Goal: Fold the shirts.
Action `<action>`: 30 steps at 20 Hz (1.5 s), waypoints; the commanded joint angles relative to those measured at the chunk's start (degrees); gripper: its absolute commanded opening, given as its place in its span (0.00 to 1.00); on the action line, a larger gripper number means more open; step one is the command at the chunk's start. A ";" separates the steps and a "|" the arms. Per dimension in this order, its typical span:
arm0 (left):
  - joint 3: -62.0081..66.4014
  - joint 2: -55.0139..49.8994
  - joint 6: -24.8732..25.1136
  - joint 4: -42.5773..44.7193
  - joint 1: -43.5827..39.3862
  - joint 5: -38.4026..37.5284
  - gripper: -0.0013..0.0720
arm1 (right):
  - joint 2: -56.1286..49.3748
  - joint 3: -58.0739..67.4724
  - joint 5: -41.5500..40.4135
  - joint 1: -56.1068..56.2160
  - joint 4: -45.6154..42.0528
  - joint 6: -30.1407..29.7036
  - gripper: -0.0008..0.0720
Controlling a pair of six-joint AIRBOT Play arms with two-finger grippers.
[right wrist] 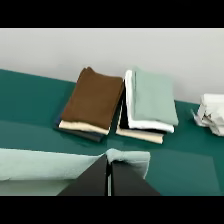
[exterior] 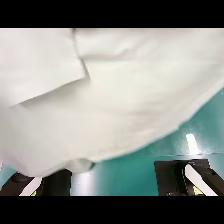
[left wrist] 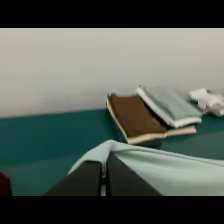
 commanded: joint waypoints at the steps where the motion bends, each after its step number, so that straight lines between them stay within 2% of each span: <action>1: -7.80 -7.76 -0.50 0.02 0.02 -7.72 0.05 | -5.44 -3.54 3.52 0.85 -0.28 0.42 0.03; 5: -21.00 -18.29 0.57 0.04 0.02 -2.58 0.05 | -13.75 -17.75 3.15 3.98 -0.87 0.37 0.03; 8: -27.78 -26.95 1.88 0.00 0.02 7.96 0.05 | -22.12 -25.73 -0.90 4.63 -0.76 0.39 0.03; 12: -28.13 -39.36 2.05 -1.86 0.02 18.69 0.05 | -32.68 -28.63 -7.54 4.66 -0.13 0.44 0.03; 15: -28.13 -43.82 3.69 -6.75 0.02 23.02 0.05 | -35.98 -28.55 -14.84 4.63 1.81 0.52 0.03; 17: -27.93 -43.60 6.73 -7.10 0.13 21.94 0.05 | -35.56 -28.55 -16.70 4.63 2.80 0.52 0.03; 20: -26.86 -43.43 9.16 -4.39 0.98 10.49 0.05 | -33.92 -29.59 -12.63 4.63 0.55 -0.76 0.03; 22: -28.33 -43.43 9.09 -0.04 1.01 5.11 0.05 | -31.74 -34.38 -12.22 4.63 -1.90 -0.74 0.03; 27: -35.19 -43.45 8.33 -1.29 0.96 4.96 0.05 | -28.83 -46.75 -13.81 4.66 -1.95 -0.72 0.03; 28: -36.17 -43.45 6.99 -1.11 0.96 5.29 0.16 | -28.83 -48.15 -14.21 4.66 -1.49 -0.70 0.03; 29: -36.72 -43.43 6.88 -1.03 0.96 5.38 0.59 | -28.83 -49.09 -14.38 4.66 -0.94 -0.68 0.04; 30: -36.98 -43.43 6.10 -0.90 0.96 5.40 0.77 | -28.87 -49.37 -14.43 4.63 -0.09 -0.68 0.18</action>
